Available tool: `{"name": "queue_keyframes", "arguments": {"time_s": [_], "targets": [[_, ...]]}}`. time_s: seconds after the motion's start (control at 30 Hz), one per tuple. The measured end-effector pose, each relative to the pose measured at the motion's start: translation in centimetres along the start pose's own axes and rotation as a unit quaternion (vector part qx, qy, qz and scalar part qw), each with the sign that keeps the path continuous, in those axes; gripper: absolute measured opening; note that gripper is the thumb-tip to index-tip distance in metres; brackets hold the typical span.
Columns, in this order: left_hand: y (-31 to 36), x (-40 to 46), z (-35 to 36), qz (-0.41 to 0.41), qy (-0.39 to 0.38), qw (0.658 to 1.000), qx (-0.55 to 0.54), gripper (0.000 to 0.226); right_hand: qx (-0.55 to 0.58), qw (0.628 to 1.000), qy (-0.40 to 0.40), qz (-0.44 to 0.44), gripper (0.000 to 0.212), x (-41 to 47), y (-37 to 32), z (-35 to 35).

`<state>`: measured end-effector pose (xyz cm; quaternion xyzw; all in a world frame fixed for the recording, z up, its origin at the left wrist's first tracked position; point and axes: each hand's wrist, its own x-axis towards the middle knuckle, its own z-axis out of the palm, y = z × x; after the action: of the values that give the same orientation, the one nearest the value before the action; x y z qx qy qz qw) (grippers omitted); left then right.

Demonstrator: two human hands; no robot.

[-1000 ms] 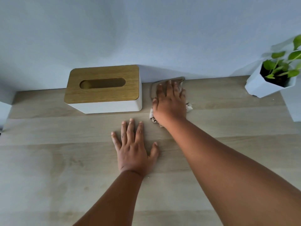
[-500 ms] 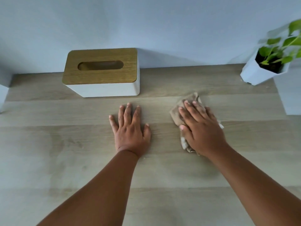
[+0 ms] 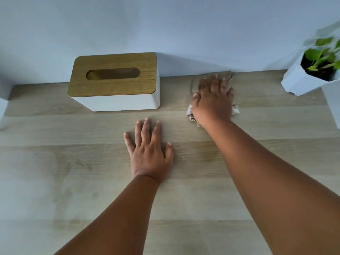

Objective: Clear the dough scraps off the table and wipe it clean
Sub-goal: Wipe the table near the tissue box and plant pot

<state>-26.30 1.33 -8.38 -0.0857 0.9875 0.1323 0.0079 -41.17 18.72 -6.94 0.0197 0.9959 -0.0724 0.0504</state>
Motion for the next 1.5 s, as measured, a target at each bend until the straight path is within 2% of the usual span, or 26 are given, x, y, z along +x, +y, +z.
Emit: {"name": "queue_keyframes", "arguments": {"time_s": [0.17, 0.27, 0.33, 0.43, 0.53, 0.67, 0.77, 0.93, 1.1, 1.2, 1.33, 1.5], "targets": [[0.2, -0.1, -0.2, -0.002, 0.0, 1.0, -0.003, 0.074, -0.003, 0.993, -0.011, -0.117, 0.063, -1.1, -2.0, 0.4], [0.2, 0.0, -0.1, -0.001, 0.001, 1.0, 0.002, 0.074, -0.011, 0.979, -0.017, -0.205, 0.063, -4.3, -0.4, 0.9], [0.1, 0.1, 0.0, 0.001, 0.002, 1.0, 0.002, 0.074, -0.019, 0.973, -0.013, -0.232, 0.063, -6.9, 1.8, 1.1], [0.0, 0.1, 0.1, 0.0, 0.002, 1.0, 0.001, 0.075, -0.03, 0.974, 0.01, -0.225, 0.062, -8.9, 6.0, 0.9], [-0.1, 0.0, 0.2, 0.003, 0.005, 1.0, 0.002, 0.075, -0.036, 0.987, -0.005, -0.156, 0.065, -8.1, 8.5, 0.1], [-0.2, 0.1, 0.4, 0.004, 0.002, 1.0, 0.006, 0.076, -0.02, 0.999, 0.0, -0.042, 0.067, -4.5, 6.3, 0.3], [-0.2, 0.1, 0.4, 0.004, 0.0, 1.0, 0.006, 0.076, -0.014, 1.0, -0.005, -0.008, 0.067, -2.2, 2.7, 0.6], [-0.1, 0.1, 0.1, 0.002, -0.003, 1.0, 0.007, 0.076, -0.01, 0.995, -0.005, -0.102, 0.065, -5.1, -0.8, 1.2], [-0.1, 0.1, 0.1, 0.001, -0.006, 1.0, 0.008, 0.077, -0.036, 0.98, 0.004, -0.193, 0.061, -12.2, 4.2, 1.7], [-0.1, 0.1, 0.1, 0.001, -0.005, 1.0, 0.006, 0.077, -0.04, 0.988, 0.009, -0.15, 0.061, -14.7, 10.2, 0.9], [-0.1, 0.1, 0.2, 0.004, -0.009, 1.0, 0.014, 0.076, -0.019, 1.0, -0.012, 0.009, 0.067, -15.8, 16.5, -0.8], [-0.1, 0.1, 0.3, 0.003, -0.011, 1.0, 0.016, 0.077, -0.008, 0.994, -0.005, 0.105, 0.071, -12.6, 14.7, -1.3]]}}
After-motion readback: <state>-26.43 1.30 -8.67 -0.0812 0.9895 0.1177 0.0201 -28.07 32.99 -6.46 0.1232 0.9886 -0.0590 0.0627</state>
